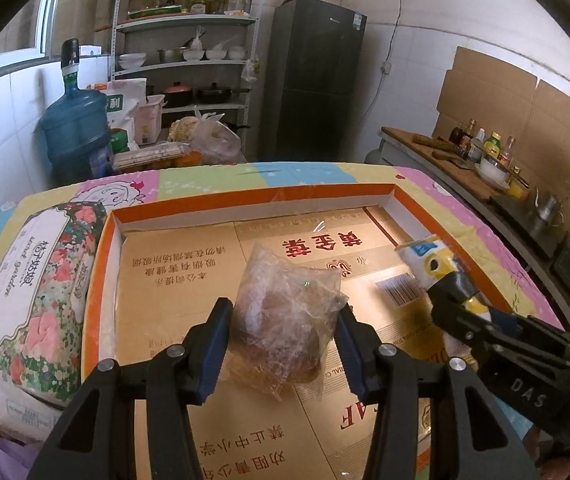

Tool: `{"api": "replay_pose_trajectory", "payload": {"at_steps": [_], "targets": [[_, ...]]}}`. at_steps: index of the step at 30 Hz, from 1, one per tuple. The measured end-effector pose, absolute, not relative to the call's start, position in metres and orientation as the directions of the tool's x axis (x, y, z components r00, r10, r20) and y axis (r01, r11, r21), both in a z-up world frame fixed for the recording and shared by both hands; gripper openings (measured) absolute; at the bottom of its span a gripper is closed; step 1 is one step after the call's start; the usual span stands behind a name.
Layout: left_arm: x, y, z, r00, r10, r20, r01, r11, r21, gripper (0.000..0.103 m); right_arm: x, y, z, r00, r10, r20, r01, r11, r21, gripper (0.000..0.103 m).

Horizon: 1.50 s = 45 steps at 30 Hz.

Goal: Organize soft objects
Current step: 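Carry the clear bag with the left gripper while the right carries the penguin bag over the box, then open the left gripper to drop the clear bag while the right releases the penguin bag into the box, then move both grippers back from the box to the pile of soft items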

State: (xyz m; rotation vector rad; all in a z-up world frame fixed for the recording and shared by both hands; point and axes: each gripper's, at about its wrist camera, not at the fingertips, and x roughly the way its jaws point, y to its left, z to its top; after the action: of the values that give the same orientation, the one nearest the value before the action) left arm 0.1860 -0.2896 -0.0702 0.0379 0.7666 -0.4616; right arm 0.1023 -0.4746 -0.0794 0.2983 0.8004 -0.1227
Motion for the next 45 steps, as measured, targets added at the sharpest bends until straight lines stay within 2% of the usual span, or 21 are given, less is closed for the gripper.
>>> {"api": "replay_pose_trajectory", "payload": {"at_steps": [12, 13, 16, 21, 27, 34, 39, 45], "targets": [[0.191, -0.288, -0.071, 0.579, -0.419, -0.7, 0.434, 0.885, -0.171, 0.062, 0.109, -0.47, -0.085, 0.678, 0.031, -0.735, 0.181, 0.961, 0.207, 0.046], [0.189, -0.286, -0.068, 0.587, -0.423, -0.69, 0.435, 0.884, -0.172, 0.064, 0.108, -0.47, -0.084, 0.682, 0.031, -0.73, 0.182, 0.96, 0.211, 0.05], [0.178, -0.282, -0.056, 0.621, -0.44, -0.649, 0.46, 0.875, -0.154, 0.078, 0.102, -0.468, -0.078, 0.703, 0.009, -0.711, 0.191, 0.961, 0.201, 0.061], [0.147, -0.274, -0.033, 0.65, -0.558, -0.515, 0.591, 0.798, -0.12, 0.092, 0.088, -0.466, -0.066, 0.725, -0.03, -0.688, 0.208, 0.962, 0.178, 0.067], [0.12, -0.266, -0.015, 0.691, -0.584, -0.427, 0.635, 0.772, -0.028, 0.093, 0.072, -0.462, -0.053, 0.748, -0.067, -0.66, 0.233, 0.958, 0.167, 0.068], [0.099, -0.24, 0.0, 0.699, -0.607, -0.378, 0.645, 0.763, -0.032, 0.094, 0.049, -0.452, -0.033, 0.793, -0.098, -0.602, 0.246, 0.954, 0.169, 0.075], [0.088, -0.223, -0.002, 0.655, -0.634, -0.411, 0.673, 0.737, -0.064, 0.094, 0.037, -0.436, -0.025, 0.803, -0.077, -0.591, 0.225, 0.957, 0.182, 0.075], [0.067, -0.198, -0.001, 0.751, -0.553, -0.36, 0.599, 0.801, 0.019, 0.094, 0.026, -0.412, -0.019, 0.824, -0.053, -0.565, 0.2, 0.959, 0.202, 0.075]]}}
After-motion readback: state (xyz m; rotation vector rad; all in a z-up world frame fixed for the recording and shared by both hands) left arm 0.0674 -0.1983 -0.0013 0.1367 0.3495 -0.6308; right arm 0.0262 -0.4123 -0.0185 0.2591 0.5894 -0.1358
